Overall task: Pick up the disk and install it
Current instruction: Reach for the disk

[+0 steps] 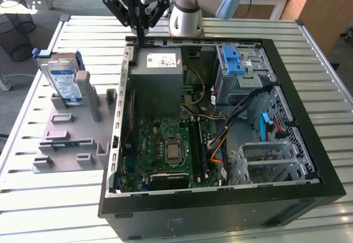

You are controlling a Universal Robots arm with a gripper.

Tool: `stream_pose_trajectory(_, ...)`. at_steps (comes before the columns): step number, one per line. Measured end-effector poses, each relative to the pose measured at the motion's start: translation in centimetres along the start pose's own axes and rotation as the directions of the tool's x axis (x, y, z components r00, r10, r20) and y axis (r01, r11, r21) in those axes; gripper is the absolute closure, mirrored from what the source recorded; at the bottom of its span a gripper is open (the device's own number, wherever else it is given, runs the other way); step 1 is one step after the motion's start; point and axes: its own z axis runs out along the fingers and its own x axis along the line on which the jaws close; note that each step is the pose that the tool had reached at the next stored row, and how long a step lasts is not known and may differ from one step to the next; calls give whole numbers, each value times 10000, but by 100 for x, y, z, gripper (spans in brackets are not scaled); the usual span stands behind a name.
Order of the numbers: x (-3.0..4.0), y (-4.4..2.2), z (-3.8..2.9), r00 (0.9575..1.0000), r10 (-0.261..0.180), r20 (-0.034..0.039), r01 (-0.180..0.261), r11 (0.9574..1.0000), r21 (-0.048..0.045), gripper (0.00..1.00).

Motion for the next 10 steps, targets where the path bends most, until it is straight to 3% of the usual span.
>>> stream_pose_trajectory(10, 141, -1, -2, 10000, 0, 0, 0, 10000, 1, 89)
